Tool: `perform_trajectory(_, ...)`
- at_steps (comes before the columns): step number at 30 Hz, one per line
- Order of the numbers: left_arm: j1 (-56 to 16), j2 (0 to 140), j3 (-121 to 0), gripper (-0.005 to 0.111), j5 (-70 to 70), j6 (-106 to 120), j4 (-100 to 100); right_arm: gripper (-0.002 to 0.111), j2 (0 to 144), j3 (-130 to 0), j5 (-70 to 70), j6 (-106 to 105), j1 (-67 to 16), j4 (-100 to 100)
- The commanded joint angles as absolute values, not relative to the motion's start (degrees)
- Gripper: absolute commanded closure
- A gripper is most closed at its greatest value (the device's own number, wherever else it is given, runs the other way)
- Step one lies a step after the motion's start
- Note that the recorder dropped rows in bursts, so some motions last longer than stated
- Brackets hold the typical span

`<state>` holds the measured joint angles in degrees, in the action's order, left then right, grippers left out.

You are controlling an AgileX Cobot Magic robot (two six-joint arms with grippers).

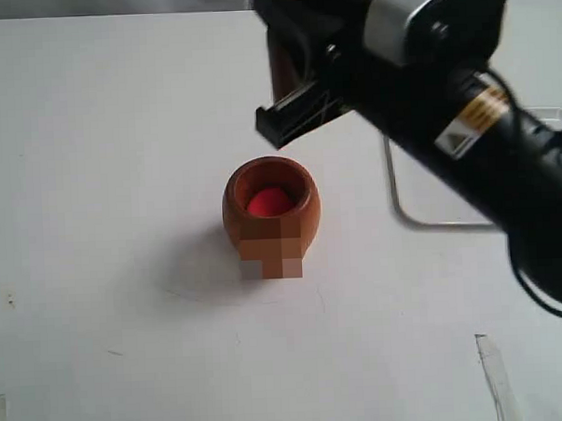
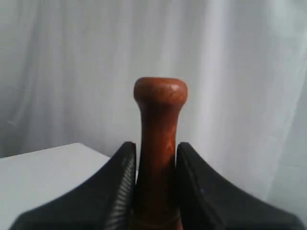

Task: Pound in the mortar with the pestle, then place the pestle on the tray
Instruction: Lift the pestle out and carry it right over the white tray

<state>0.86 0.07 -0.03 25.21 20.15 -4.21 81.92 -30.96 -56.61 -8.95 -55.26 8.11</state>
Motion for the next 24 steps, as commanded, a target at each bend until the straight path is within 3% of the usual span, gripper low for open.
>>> perform_trajectory(1, 0.42, 0.00, 0.00, 0.107, 25.03, 19.68, -3.79, 0.108, 68.68, -30.82, -42.60, -33.48, -55.28, 27.58)
perform_trajectory(9, 0.42, 0.00, 0.00, 0.107, 25.03, 19.68, -3.79, 0.108, 56.94, -30.82, -40.27, -80.75, -50.60, 72.18)
perform_trajectory(15, 0.42, 0.00, 0.00, 0.107, 25.03, 19.68, -3.79, 0.108, 59.79, -30.82, -34.94, -85.18, -43.33, 76.65)
perform_trajectory(24, 0.42, 0.00, 0.00, 0.107, 25.03, 19.68, -3.79, 0.108, 75.10, -31.73, -19.35, -82.02, -29.52, 77.28)
